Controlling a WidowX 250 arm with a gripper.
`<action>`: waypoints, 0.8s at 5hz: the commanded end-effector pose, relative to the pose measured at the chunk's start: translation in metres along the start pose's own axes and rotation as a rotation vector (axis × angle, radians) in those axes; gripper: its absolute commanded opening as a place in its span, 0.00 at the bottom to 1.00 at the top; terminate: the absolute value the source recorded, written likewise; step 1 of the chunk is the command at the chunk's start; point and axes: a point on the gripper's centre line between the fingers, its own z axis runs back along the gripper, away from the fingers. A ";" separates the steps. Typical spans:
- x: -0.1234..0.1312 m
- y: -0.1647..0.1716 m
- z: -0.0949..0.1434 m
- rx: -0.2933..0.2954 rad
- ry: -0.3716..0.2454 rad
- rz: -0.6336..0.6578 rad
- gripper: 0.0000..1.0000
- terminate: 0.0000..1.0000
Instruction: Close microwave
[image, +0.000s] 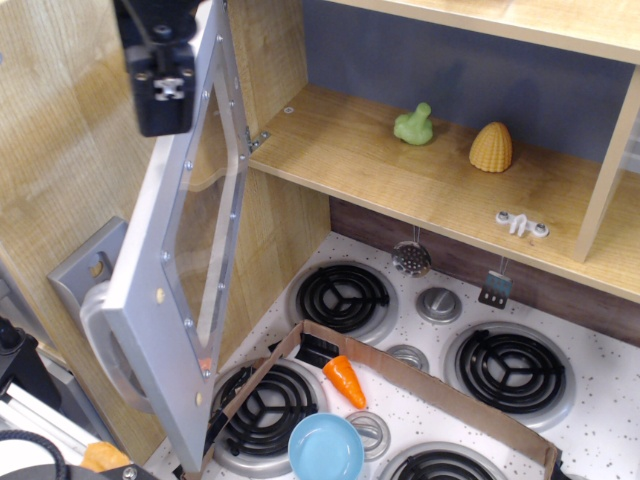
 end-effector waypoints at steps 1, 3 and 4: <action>-0.016 0.008 0.004 0.044 0.038 -0.014 1.00 0.00; -0.023 0.006 -0.019 0.058 0.062 0.013 1.00 0.00; -0.016 0.002 -0.031 0.060 0.033 0.030 1.00 0.00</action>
